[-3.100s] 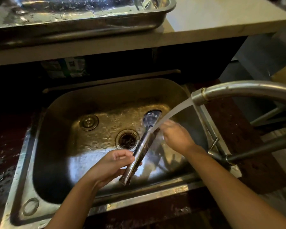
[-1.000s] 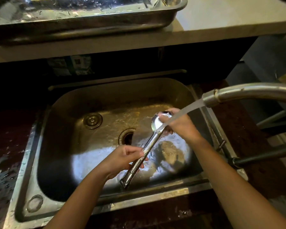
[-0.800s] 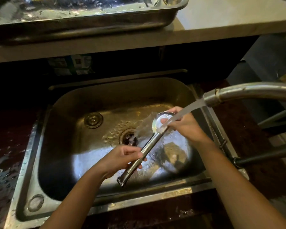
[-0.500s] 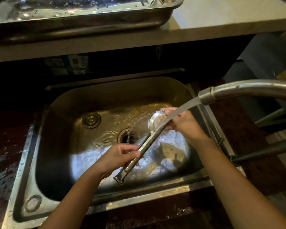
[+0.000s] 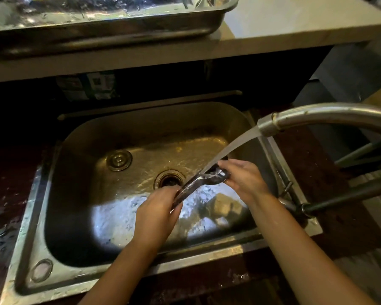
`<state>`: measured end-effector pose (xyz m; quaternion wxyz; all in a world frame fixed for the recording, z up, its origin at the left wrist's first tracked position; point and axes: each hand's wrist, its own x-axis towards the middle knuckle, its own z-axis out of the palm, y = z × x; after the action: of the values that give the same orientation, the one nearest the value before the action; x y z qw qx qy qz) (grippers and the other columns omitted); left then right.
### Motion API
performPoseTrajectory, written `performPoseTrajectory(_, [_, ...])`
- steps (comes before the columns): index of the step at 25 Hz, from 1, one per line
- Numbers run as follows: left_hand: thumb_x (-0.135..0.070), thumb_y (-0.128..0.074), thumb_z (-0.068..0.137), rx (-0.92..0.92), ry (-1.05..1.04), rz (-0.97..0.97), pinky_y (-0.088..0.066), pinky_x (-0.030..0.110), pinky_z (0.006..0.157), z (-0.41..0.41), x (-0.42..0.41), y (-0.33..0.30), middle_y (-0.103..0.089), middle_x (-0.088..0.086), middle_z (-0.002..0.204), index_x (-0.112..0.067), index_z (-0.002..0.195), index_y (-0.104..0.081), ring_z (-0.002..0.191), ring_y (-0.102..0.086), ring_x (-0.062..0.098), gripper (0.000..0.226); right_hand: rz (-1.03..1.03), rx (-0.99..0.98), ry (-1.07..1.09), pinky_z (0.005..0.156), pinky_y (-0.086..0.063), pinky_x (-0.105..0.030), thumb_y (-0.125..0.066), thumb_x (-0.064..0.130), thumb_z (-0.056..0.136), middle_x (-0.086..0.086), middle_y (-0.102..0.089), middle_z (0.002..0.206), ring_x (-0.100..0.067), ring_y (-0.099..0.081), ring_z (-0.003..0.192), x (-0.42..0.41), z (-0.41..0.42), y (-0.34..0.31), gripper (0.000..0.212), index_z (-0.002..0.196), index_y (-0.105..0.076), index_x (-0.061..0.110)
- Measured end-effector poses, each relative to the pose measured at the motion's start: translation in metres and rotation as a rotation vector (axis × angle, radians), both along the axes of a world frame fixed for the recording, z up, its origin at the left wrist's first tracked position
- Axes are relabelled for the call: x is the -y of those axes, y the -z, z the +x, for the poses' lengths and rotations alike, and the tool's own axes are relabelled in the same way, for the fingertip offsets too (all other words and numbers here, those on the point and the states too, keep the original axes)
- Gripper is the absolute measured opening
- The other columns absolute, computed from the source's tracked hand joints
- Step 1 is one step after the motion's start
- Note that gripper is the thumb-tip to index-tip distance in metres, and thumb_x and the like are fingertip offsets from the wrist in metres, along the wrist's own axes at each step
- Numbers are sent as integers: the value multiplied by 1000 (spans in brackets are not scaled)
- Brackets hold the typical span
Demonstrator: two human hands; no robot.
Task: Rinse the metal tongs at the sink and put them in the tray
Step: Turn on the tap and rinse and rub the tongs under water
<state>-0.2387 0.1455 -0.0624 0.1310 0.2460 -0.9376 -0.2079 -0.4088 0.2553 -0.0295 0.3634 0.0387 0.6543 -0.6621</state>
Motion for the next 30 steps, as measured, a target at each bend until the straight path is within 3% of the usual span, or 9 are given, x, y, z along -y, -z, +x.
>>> performPoseTrajectory(4, [-24, -53, 90, 144, 14, 923, -51, 17, 67, -14, 22, -11, -69, -6, 97, -21, 116, -57, 81, -67, 2, 27, -124, -40, -74, 66, -58, -19, -44, -8, 89, -6, -71, 74, -11, -69, 69, 0, -2, -5, 25, 84, -66, 2])
performPoseTrajectory(7, [-16, -49, 92, 204, 77, 1107, -55, 18, 62, -17, 37, -17, -74, -4, 81, -11, 97, -67, 69, -68, 4, 20, -110, -63, -151, 78, -55, -27, -44, -3, 92, -8, -68, 85, -16, -65, 81, 4, 2, -8, 21, 100, -63, 2])
performPoseTrajectory(10, [-12, -58, 86, 191, 21, 1242, -57, 20, 62, -11, 40, -14, -76, -2, 81, -15, 99, -69, 74, -71, 10, 18, 197, -212, -310, 90, -52, -44, -64, 13, 84, -10, -63, 107, -23, -61, 99, 2, 7, -7, 42, 123, -50, 7])
performPoseTrajectory(13, [-12, -58, 86, 159, 18, 1361, -58, 24, 65, -9, 34, -11, -77, 2, 88, -19, 97, -70, 77, -71, 15, 18, 340, -399, -322, 82, -53, -31, -81, 24, 66, 6, -59, 103, -10, -57, 93, 5, 10, -7, 65, 121, -48, 18])
performPoseTrajectory(16, [-10, -56, 87, 115, -5, 1408, -56, 23, 60, -10, 25, -11, -77, 2, 86, -15, 99, -69, 72, -70, 14, 18, 259, -463, -188, 62, -56, -27, -71, 19, 79, -8, -65, 92, -19, -62, 80, 10, 4, -9, 15, 89, -62, 25])
performPoseTrajectory(19, [-10, -56, 87, 78, -23, 1390, -56, 21, 59, -11, 24, -11, -77, 1, 84, -15, 100, -68, 70, -70, 12, 18, 164, -397, -168, 49, -57, -21, -51, 16, 93, -23, -62, 85, -25, -64, 71, 7, -8, -12, 26, 71, -60, 26])
performPoseTrajectory(24, [-9, -56, 87, 135, -14, 1254, -54, 19, 59, -16, 24, -13, -76, 1, 87, -14, 103, -67, 75, -70, 11, 20, 83, -367, -245, 49, -50, -7, -68, -4, 76, 2, -66, 77, -4, -68, 63, -1, -3, -12, 25, 81, -59, 19])
performPoseTrajectory(27, [-13, -57, 87, 69, 97, 1142, -47, 11, 56, -41, 20, -26, -72, -2, 89, -22, 97, -66, 74, -67, 0, 17, 75, -424, -194, 60, -54, -31, -70, -5, 74, -23, -67, 90, -32, -62, 79, 2, 0, -15, 19, 85, -58, 4])
performPoseTrajectory(30, [-14, -60, 85, -49, 199, 1073, -45, 5, 54, -73, 20, -41, -70, -12, 79, -24, 93, -68, 65, -64, -9, 14, 86, -486, -260, 61, -52, -36, -73, -4, 71, -18, -68, 82, -30, -61, 72, 4, 1, -17, 19, 83, -60, 6])
